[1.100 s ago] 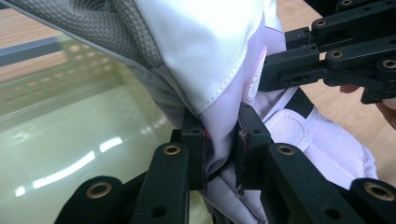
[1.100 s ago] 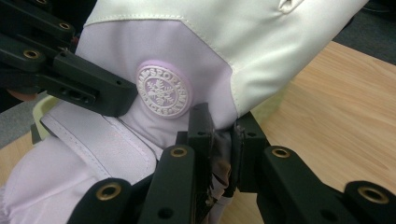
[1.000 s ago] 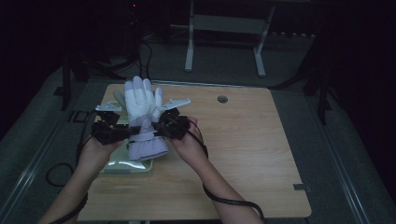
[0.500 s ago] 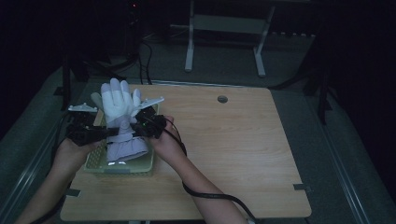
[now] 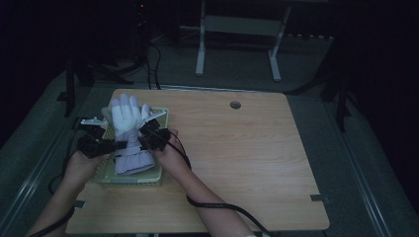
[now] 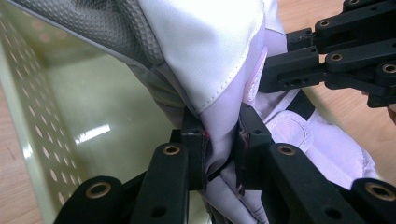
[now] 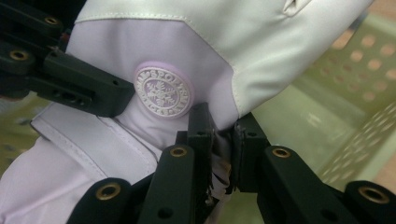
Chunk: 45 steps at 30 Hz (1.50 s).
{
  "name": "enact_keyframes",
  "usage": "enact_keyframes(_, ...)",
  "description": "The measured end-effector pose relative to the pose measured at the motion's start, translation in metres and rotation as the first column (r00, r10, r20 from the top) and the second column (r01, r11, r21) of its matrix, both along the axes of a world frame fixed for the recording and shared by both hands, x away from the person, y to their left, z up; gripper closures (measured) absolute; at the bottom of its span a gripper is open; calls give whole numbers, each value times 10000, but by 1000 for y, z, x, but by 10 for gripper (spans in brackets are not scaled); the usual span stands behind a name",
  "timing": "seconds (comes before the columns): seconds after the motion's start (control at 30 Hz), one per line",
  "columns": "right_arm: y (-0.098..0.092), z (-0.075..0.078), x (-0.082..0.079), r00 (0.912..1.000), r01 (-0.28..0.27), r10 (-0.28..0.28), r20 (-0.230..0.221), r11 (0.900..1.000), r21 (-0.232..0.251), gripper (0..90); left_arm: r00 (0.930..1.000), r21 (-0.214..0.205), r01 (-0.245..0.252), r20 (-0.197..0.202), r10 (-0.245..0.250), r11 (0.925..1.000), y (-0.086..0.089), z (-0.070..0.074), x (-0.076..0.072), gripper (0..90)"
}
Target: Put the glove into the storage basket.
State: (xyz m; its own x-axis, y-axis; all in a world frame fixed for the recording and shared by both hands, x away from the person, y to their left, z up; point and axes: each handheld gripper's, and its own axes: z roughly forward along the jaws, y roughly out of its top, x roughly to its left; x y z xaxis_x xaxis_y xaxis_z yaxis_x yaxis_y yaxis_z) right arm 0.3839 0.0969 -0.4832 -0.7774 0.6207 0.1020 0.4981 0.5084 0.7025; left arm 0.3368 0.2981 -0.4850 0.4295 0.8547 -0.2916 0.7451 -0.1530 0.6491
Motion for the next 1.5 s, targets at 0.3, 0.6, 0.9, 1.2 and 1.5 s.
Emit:
enact_keyframes(0.3, 11, -27, 2, 10000, 28, -36, -74, 9943, -1065, 798, 9947, 365, -270, -981, 305, 9990, -5, -25, 7, 759)
enact_keyframes(0.6, 16, -29, -1, 10000, -16, 3, -75, 9856, -1690, 744, 9863, 782, -578, -1497, 690, 9953, -9, -29, 12, 722)
enact_keyframes(0.9, 10, -24, -1, 9999, -96, 88, -65, 9914, -1307, 577, 9756, 1005, -819, -1954, 1004, 9916, -13, -31, 15, 661)
enact_keyframes(1.2, -4, -15, -1, 10000, -70, 72, 35, 9987, -505, 467, 9781, 2686, -1113, -1408, 1533, 9568, -28, -31, 20, 460)
enact_keyframes(1.5, -25, 3, -3, 9989, -460, 453, 94, 9945, 937, 250, 9784, 950, -2044, 505, 2003, 9743, -17, -18, -3, 174)
